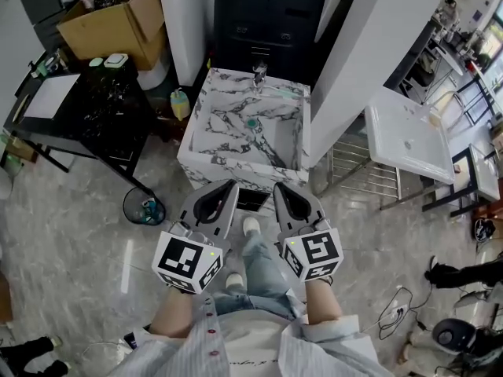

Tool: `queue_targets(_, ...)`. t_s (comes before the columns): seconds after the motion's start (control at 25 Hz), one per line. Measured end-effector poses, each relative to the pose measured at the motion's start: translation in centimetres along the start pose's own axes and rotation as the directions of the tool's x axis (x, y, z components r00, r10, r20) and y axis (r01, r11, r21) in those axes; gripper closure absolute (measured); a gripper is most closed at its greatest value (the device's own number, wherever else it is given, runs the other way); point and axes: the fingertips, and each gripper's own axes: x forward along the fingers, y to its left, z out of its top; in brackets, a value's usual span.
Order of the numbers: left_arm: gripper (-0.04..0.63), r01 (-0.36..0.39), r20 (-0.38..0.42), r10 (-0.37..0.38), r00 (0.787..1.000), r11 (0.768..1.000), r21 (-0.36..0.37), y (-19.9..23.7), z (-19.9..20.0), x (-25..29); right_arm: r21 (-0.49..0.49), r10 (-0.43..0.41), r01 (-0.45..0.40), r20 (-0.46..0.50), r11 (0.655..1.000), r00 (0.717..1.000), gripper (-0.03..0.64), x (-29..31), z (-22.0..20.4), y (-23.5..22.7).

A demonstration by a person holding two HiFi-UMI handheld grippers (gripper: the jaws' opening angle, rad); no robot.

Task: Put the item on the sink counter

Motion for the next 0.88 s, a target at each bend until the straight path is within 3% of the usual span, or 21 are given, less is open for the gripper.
queue_targets(0.52, 0.580, -0.033, 0.002, 0.033, 0.999, 0.999, 0.006, 7.2, 2.5, 14.3, -0.032, 0.073, -0.073, -0.012, 0.997, 0.997, 0.607, 13.0, 2.9, -8.9)
queue_targets(0.88, 0.578, -0.069, 0.027, 0.068, 0.997, 0.998, 0.015, 10.0, 3.8, 21.8, -0.053, 0.115, -0.115, -0.011, 0.992, 0.993, 0.607, 18.8, 4.4, -14.7)
